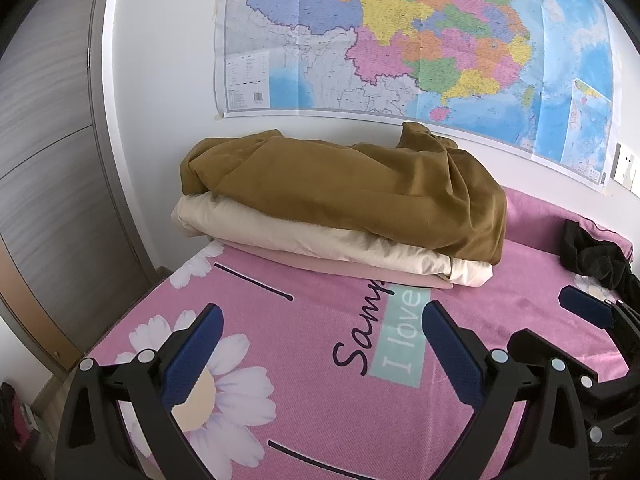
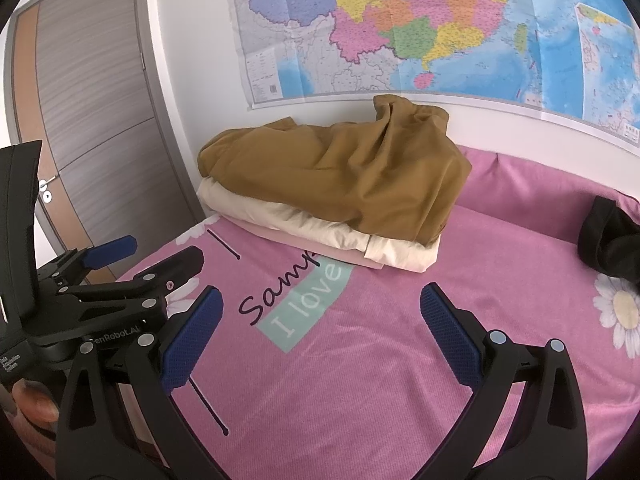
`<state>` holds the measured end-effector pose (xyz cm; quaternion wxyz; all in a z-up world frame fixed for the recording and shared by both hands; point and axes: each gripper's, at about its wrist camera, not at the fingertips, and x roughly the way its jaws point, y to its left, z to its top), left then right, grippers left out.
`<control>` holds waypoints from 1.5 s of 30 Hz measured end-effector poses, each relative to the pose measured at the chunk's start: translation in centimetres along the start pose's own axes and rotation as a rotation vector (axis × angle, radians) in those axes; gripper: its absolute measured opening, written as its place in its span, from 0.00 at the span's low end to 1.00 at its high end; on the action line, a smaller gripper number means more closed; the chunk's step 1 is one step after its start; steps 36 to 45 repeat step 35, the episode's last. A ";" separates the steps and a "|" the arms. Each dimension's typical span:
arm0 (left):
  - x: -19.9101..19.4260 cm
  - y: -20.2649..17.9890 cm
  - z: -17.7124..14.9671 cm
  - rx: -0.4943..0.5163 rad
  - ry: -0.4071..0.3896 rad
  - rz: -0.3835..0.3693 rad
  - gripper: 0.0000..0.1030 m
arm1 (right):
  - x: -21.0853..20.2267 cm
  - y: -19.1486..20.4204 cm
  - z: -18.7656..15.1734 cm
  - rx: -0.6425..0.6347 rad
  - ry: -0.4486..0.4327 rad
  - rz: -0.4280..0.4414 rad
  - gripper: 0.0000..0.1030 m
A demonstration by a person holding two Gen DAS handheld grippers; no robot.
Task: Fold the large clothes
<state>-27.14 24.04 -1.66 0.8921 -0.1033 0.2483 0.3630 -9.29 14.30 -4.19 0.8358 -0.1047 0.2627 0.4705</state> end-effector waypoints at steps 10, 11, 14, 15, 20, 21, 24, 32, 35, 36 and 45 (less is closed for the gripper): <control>0.0 0.0 -0.1 -0.001 0.001 0.002 0.94 | 0.0 0.0 0.0 0.002 -0.001 0.000 0.95; 0.0 0.0 0.0 -0.001 0.001 0.002 0.94 | 0.0 0.1 -0.1 0.000 -0.003 -0.002 0.95; 0.0 0.0 0.0 -0.001 0.000 0.002 0.94 | -0.1 0.0 0.0 0.003 -0.002 0.000 0.95; 0.0 0.0 -0.1 -0.001 -0.001 0.001 0.94 | -0.1 0.0 0.0 0.001 -0.001 -0.002 0.95; -0.2 0.0 -0.2 0.003 -0.006 -0.007 0.94 | -0.1 0.0 0.0 0.002 -0.003 0.000 0.95; -0.3 0.0 -0.2 0.002 -0.010 -0.007 0.94 | -0.2 0.0 0.0 0.002 -0.003 -0.001 0.95; -0.4 -0.3 -0.3 0.015 -0.033 0.005 0.94 | -0.3 -0.1 0.0 0.003 -0.006 -0.003 0.95; -0.3 -0.4 -0.6 -0.023 -0.007 -0.035 0.94 | -1.2 -0.4 -0.3 0.007 -0.020 -0.016 0.95; -0.1 -0.7 -0.9 -0.025 0.009 -0.047 0.94 | -1.5 -0.7 -0.5 0.016 -0.020 -0.025 0.95; -0.1 -0.7 -0.9 -0.025 0.009 -0.047 0.94 | -1.5 -0.7 -0.5 0.016 -0.020 -0.025 0.95; -0.1 -0.7 -0.9 -0.025 0.009 -0.047 0.94 | -1.5 -0.7 -0.5 0.016 -0.020 -0.025 0.95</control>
